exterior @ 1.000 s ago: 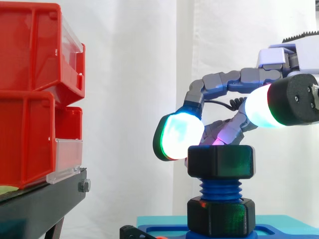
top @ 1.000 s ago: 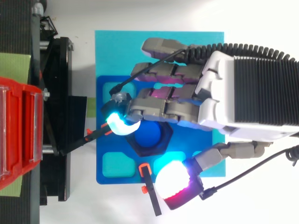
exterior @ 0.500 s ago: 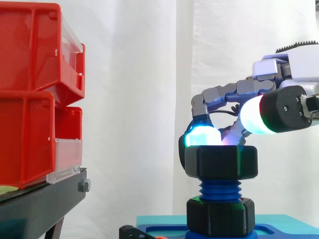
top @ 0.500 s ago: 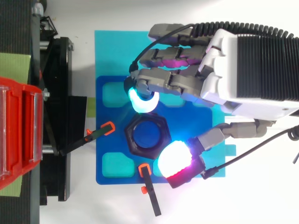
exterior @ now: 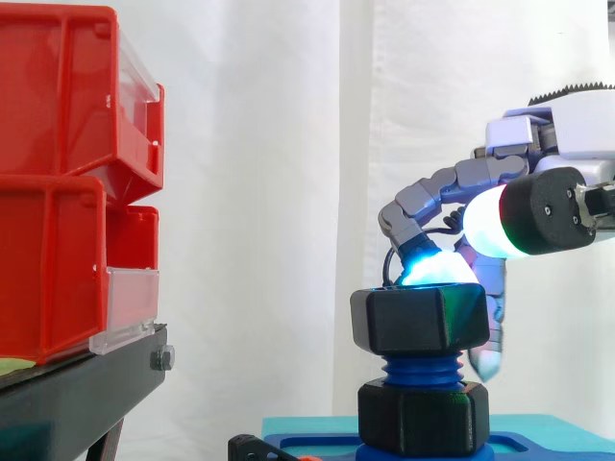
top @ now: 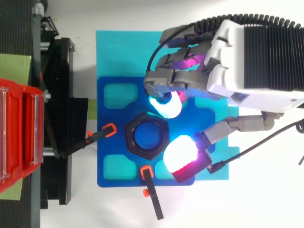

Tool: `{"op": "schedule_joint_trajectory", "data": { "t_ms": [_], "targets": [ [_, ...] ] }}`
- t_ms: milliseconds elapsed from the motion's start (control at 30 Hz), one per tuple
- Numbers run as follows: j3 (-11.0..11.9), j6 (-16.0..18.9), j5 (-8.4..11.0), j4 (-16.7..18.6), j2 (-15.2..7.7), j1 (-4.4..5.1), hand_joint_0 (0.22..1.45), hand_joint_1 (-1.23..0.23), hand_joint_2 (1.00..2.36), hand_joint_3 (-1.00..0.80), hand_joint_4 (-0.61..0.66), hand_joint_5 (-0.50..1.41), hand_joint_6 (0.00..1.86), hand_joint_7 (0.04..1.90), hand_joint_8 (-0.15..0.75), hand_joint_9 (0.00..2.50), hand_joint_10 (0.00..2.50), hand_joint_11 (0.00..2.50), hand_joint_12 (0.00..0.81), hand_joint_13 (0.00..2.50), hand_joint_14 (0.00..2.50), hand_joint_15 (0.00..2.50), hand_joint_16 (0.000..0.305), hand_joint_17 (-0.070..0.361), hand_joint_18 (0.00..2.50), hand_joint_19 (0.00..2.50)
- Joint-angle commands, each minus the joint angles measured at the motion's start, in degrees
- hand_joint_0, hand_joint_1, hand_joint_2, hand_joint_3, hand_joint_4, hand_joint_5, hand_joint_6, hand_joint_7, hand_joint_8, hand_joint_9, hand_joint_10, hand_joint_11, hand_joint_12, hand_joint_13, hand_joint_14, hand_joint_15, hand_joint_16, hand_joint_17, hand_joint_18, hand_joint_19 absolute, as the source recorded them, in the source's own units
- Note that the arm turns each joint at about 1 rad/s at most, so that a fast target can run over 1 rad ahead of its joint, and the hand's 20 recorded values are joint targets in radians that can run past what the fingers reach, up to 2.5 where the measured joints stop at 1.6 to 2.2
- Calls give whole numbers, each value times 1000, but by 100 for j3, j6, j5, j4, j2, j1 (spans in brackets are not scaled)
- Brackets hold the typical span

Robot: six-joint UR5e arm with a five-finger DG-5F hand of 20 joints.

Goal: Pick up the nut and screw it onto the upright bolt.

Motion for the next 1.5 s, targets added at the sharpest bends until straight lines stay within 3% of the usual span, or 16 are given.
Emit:
{"op": "schedule_joint_trajectory", "data": {
  "t_ms": [0,167,267,367,567,600,733,833,1000,1100,1133,1333,1467],
  "targets": [
    [0,-5,-48,0,-10,-31,515,-404,1000,-500,113,91,504,1489,197,1501,0,0,311,996,0,0,51,115,808,0],
    [9,-5,-92,0,17,-75,512,-398,1000,-500,108,93,500,1485,182,1558,0,0,299,1028,0,0,50,113,864,0],
    [264,-5,-154,-114,17,-119,510,-393,1000,-500,155,69,502,1418,229,1511,0,0,314,1003,0,0,52,118,821,0],
    [457,-5,-251,-360,17,-163,503,-383,1000,-500,265,-13,506,1256,338,1360,0,6,377,937,0,0,57,128,759,0],
    [994,-49,-391,-1002,17,-251,497,-387,1000,-500,294,-86,504,928,348,1261,0,0,397,893,0,0,60,135,713,0],
    [1090,-93,-426,-1046,17,-277,492,-386,1000,-500,258,-107,503,790,337,1218,0,0,391,865,0,0,62,140,685,0],
    [1143,-146,-497,-1028,8,-286,484,-381,1000,-500,221,-136,501,646,314,1084,0,0,383,773,0,0,65,146,555,0],
    [1143,-207,-593,-923,-10,-286,475,-378,1000,-500,207,-145,501,602,292,908,0,0,389,658,0,0,65,147,370,0],
    [1029,-207,-576,-589,-18,-172,458,-369,1000,-500,170,-158,500,549,258,658,0,0,391,423,0,0,66,149,24,0],
    [827,-198,-567,-448,-10,-75,450,-359,1000,-500,130,-177,500,514,219,492,0,0,383,232,0,0,67,150,0,0],
    [554,-198,-488,-167,-18,39,448,-357,1000,-500,112,-188,500,500,215,473,0,0,382,209,0,0,68,153,0,0],
    [203,-198,-347,325,-10,145,442,-363,1000,-500,42,-240,500,500,184,261,0,0,376,130,0,0,75,168,0,0],
    [132,-198,-330,360,-10,180,441,-368,1000,-500,37,-243,500,500,177,223,0,0,377,117,0,0,74,166,0,0]
  ]
}}
